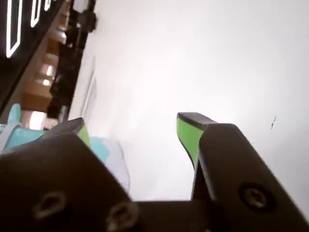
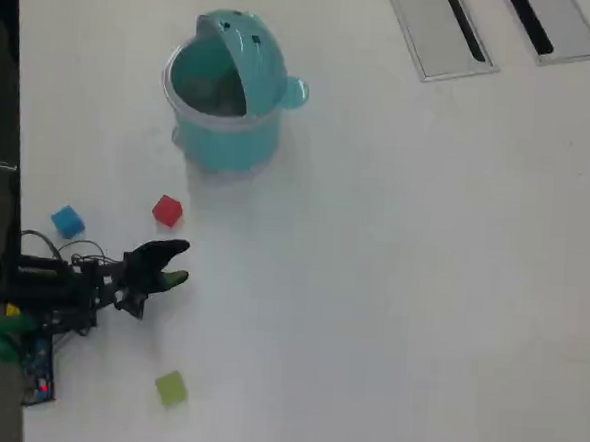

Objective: Grasp RGB lego blocks and put them in the bin one by one.

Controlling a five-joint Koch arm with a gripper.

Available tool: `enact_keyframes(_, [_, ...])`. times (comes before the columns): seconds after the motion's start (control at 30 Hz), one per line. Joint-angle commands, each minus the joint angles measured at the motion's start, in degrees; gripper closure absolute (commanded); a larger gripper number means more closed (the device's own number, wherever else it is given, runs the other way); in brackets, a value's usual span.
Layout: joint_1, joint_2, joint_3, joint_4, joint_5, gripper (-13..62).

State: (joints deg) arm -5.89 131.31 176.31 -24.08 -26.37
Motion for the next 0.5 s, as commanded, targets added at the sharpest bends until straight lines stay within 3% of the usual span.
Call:
enact_keyframes(0.0, [-0.62, 3.78, -3.16, -3.69, -4.31, 15.6])
enact_keyframes(0.3, [-8.96, 3.87, -9.76, -5.1, -37.09, 15.1])
enact_keyframes(0.47, [-14.77, 3.87, -16.08, -4.39, -41.13, 15.2])
